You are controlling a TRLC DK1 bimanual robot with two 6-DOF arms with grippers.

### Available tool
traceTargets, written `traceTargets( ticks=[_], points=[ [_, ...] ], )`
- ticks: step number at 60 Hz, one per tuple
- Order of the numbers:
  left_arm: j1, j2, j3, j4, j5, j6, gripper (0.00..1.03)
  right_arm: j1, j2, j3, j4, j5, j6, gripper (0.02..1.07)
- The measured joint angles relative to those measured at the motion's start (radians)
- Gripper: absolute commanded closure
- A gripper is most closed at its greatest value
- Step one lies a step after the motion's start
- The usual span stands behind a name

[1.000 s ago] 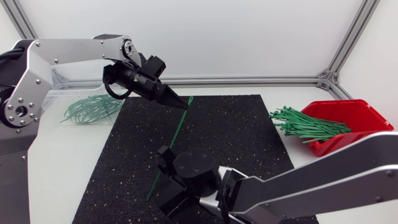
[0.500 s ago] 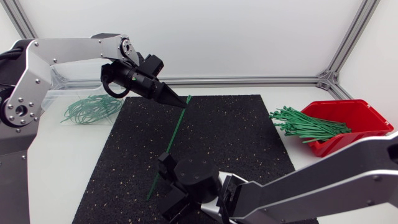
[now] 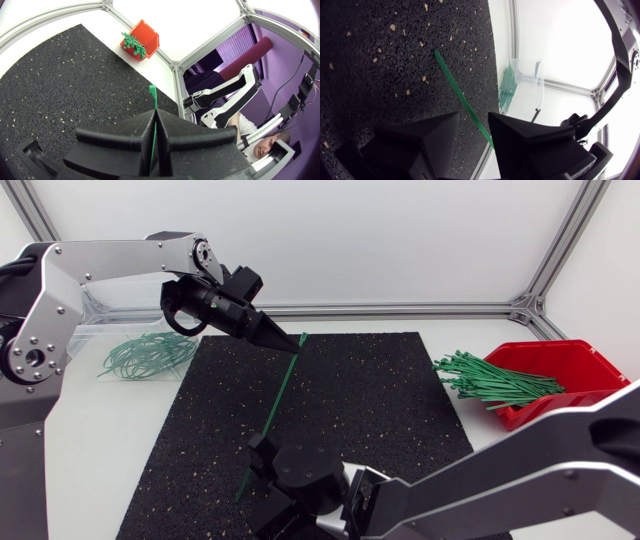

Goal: Take a green cable tie from the red box, thread the tail through the head to close it, then place it in the transparent bin on the left.

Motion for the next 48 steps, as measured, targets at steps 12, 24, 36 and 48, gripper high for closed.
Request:
traceTargets(
  ticks=[12,24,36,48],
  points=[
    [0.0,0.012,0.0,-0.02,0.0,0.022,1.0,0.012,0.025,0.013,0.027,0.0,0.0,0.89],
    [0.0,0.021,0.003,-0.04,0.0,0.044,1.0,0.016,0.04,0.015,0.04,0.0,0.0,0.94],
    [0.0,0.023,0.006,-0.06,0.0,0.066,1.0,0.036,0.045,0.031,0.05,0.011,0.0,0.94],
    [0.0,0.028,0.006,-0.066,0.0,0.072,1.0,0.067,0.065,0.044,0.059,0.023,0.0,0.94]
  ],
)
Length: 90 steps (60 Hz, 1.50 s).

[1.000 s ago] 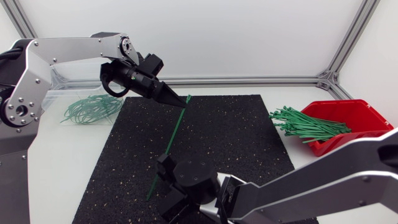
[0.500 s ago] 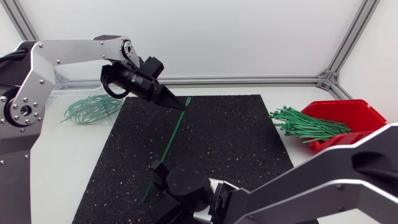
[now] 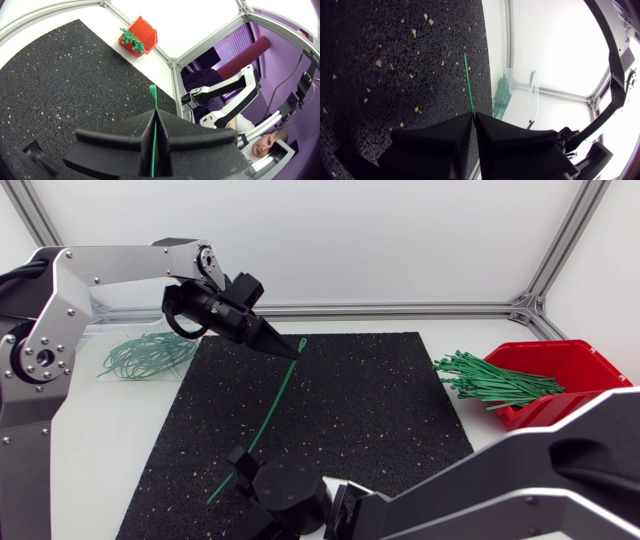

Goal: Take a green cable tie from the red box, thread the tail through the head to close it, then place it in the transparent bin on the left.

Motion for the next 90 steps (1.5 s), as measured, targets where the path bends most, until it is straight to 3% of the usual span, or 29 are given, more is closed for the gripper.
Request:
traceTargets(
  ticks=[33,57,90],
  points=[
    [-0.002,0.007,0.007,-0.016,0.0,0.023,1.0,0.036,0.051,0.055,0.014,0.023,0.004,0.94],
    [-0.002,0.011,0.006,-0.033,0.0,0.069,1.0,0.03,0.049,0.065,-0.014,0.03,0.094,1.01],
    [0.025,-0.005,-0.014,0.004,0.004,0.076,1.0,-0.048,-0.194,0.064,-0.387,0.005,0.511,1.01]
  ],
)
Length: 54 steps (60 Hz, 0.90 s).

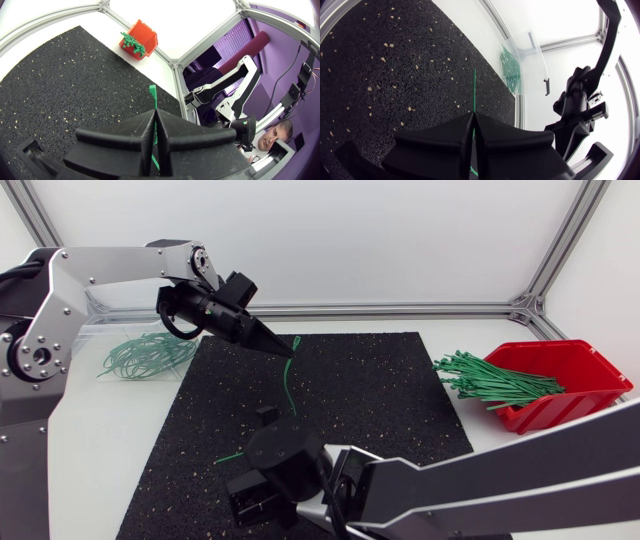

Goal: Take a green cable tie from the red box, thread the tail through the head to close it, then place it in the transparent bin on the left.

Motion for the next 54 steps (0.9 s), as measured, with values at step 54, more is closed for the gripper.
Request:
traceTargets(
  ticks=[54],
  points=[
    [-0.002,-0.227,-0.333,0.263,0.008,0.003,1.0,-0.193,-0.212,0.101,-0.479,-0.225,0.64,1.01]
  ],
)
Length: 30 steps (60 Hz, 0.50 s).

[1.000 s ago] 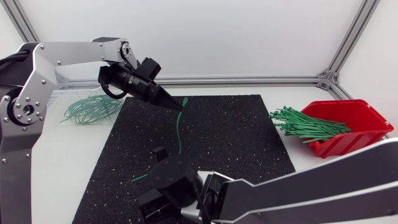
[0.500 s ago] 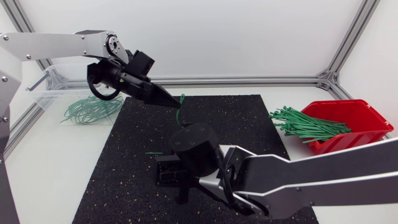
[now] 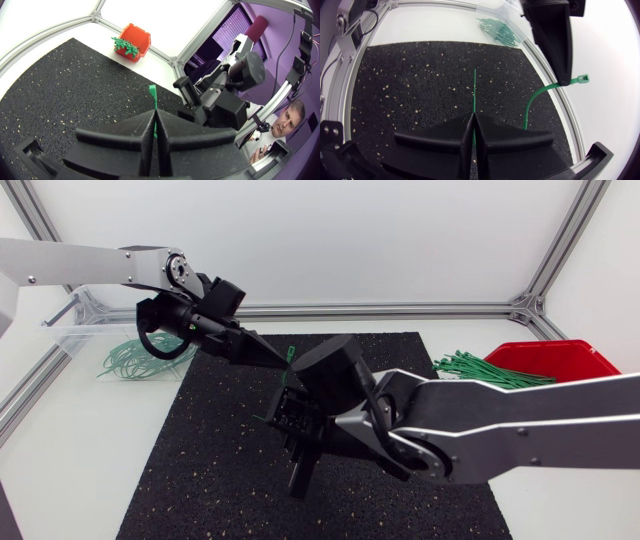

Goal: Take a green cable tie from the red box, thread the tail through the head to close it, then place it in the transparent bin on the left.

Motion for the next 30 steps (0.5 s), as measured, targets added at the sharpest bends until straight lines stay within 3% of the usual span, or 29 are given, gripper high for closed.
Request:
traceTargets(
  ticks=[12,30],
  points=[
    [-0.01,-0.001,-0.017,0.0,0.058,-0.001,1.0,-0.059,-0.011,0.09,-0.179,-0.154,0.134,1.01],
    [-0.032,-0.001,-0.017,0.005,0.108,-0.009,1.0,-0.095,-0.106,0.092,-0.309,-0.217,0.248,1.01]
  ],
)
